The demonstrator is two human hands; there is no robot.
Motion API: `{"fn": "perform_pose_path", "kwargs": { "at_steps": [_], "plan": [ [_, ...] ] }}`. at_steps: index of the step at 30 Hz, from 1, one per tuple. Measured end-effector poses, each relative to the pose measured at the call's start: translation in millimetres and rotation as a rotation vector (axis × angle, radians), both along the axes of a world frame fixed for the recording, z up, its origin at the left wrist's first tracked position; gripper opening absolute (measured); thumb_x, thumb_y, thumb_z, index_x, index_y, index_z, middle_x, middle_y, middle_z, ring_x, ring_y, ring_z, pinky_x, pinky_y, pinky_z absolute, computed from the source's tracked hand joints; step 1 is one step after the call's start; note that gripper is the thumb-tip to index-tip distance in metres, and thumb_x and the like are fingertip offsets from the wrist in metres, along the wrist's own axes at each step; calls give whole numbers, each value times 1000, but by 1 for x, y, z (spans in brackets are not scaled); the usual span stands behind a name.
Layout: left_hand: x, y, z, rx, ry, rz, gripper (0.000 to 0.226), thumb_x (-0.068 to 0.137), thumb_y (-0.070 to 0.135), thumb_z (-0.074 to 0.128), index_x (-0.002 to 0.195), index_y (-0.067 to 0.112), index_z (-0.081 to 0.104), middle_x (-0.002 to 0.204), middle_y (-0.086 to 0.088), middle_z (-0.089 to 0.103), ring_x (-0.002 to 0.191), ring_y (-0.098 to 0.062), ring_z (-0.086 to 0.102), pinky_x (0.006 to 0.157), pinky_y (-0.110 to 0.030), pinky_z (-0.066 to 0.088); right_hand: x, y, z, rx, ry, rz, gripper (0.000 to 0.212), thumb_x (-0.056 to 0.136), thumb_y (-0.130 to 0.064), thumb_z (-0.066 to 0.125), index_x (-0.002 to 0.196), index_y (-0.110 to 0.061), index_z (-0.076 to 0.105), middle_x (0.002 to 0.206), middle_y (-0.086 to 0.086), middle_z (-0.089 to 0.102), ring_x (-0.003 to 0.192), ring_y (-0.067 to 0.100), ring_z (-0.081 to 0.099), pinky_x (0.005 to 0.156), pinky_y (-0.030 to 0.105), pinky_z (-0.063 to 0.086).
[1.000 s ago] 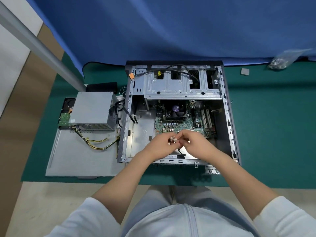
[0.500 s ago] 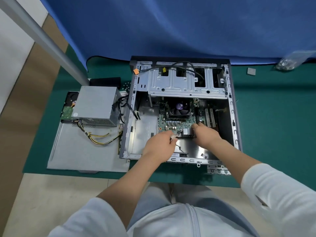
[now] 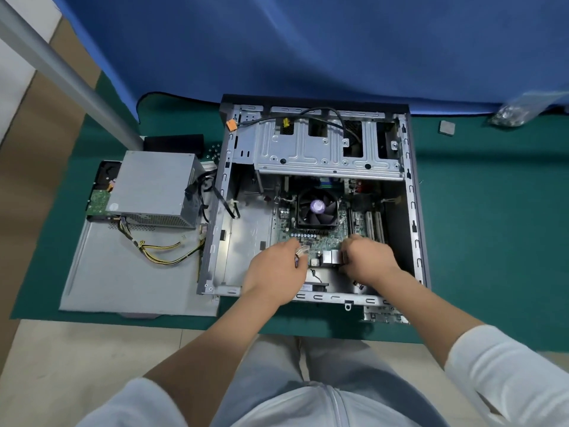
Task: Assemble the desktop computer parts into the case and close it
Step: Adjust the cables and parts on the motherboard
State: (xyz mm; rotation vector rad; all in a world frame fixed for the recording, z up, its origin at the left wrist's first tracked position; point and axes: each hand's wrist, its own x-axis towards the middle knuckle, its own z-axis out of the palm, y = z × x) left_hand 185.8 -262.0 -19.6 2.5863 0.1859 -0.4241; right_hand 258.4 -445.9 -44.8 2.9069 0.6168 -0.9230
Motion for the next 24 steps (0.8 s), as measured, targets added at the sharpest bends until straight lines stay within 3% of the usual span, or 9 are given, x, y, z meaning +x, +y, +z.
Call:
{"fn": "perform_pose_path", "kwargs": {
  "at_steps": [2,4,7,9,12,15,17,20,24],
  "plan": [
    [1,0,0,-13,6,9,15,95,36,41,85,25,42,65,9,47,64,-14,50,48,-27,29,3,2,-1,19,78,-40,24,85,-37,65,104,-23,61,111,-3,59,86,17,54,65,26,41],
    [3,0,2,-21,18,17,16,94,36,42,84,24,43,65,9,46,65,-16,51,49,-27,30,10,3,2,92,167,-190,37,82,-51,66,104,-22,58,110,-2,62,86,16,56,67,28,45],
    [3,0,2,-19,27,23,14,92,35,43,84,24,45,67,10,47,67,-16,51,50,-28,31,21,6,9,289,17,-359,72,76,-60,67,130,-17,45,126,2,54,107,21,56,76,35,51],
    [3,0,3,-20,28,30,15,92,34,42,82,24,45,68,9,49,66,-15,52,49,-27,30,30,12,10,377,-81,-269,84,78,-54,70,143,-16,32,140,4,39,128,24,40,94,42,48],
    [3,-1,5,-21,27,32,14,91,33,42,81,25,42,67,10,48,66,-16,51,50,-27,30,47,33,8,357,-15,-81,98,76,-43,76,150,-13,18,148,6,23,136,26,25,105,45,39],
    [3,-1,6,-32,21,21,11,92,33,43,83,27,39,64,12,44,65,-15,50,50,-26,30,59,46,-1,237,-26,47,103,73,-33,81,149,-12,16,144,12,29,131,32,30,105,44,36],
    [2,0,7,-46,13,24,10,92,33,43,84,29,38,62,13,43,63,-14,49,49,-25,30,66,46,-4,256,5,14,105,69,-29,84,148,-11,17,141,14,32,129,33,33,105,43,35],
    [3,-1,8,-30,-4,14,13,92,33,43,83,25,46,65,11,48,64,-15,50,49,-26,30,69,43,-4,237,-4,2,105,63,-31,86,145,-11,23,139,11,34,128,31,37,99,43,43],
    [2,0,7,-35,-15,4,17,92,34,43,77,27,39,64,9,48,61,-13,49,47,-24,29,54,38,-6,250,-18,18,99,62,-36,84,141,-14,28,132,6,35,122,27,40,88,40,48]
  ]
}}
